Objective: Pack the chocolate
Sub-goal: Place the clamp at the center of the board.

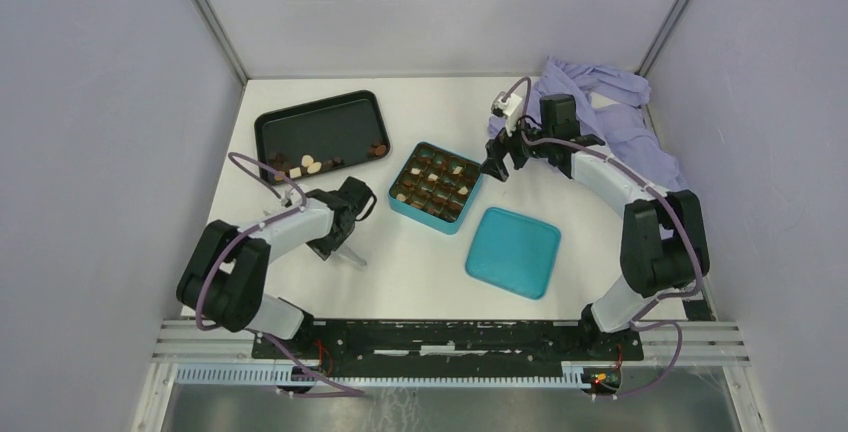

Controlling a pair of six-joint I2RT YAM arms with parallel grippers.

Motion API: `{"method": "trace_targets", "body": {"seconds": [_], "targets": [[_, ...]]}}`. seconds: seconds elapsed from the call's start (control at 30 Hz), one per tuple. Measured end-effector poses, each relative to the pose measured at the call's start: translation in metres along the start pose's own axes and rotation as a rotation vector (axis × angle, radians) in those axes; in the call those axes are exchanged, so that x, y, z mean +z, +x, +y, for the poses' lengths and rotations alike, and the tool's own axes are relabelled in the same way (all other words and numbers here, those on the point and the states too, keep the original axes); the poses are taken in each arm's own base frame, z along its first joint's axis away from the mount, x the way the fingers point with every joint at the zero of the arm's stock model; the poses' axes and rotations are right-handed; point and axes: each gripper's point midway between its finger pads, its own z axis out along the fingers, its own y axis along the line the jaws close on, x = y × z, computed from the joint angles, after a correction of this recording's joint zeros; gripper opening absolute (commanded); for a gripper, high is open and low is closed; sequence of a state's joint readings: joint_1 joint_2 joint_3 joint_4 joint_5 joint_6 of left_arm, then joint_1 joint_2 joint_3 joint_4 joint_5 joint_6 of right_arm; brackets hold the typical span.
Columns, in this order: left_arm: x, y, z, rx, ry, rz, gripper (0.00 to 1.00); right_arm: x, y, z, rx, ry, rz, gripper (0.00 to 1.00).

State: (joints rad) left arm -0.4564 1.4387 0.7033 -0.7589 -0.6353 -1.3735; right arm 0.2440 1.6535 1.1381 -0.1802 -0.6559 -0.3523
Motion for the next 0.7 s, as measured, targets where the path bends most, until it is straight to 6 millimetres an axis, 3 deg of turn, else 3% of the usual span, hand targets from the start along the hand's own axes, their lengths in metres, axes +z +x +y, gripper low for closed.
{"method": "trace_targets", "body": {"seconds": [0.17,0.4,0.57,0.7], "targets": [[0.001,-0.002,-0.017,-0.055,0.001,0.000,0.94,-0.015,0.007,0.008,0.009,-0.003,-0.007,0.98],[-0.014,-0.001,-0.017,-0.052,-0.005,0.057,0.97,-0.033,0.041,0.036,-0.005,-0.066,0.016,0.98],[-0.062,-0.027,-0.026,-0.060,0.159,0.069,0.97,-0.049,0.075,0.070,-0.169,-0.200,0.048,0.95],[-0.115,-0.052,-0.051,0.039,0.423,0.075,0.96,-0.047,0.102,0.075,-0.279,-0.278,0.115,0.75]]}}
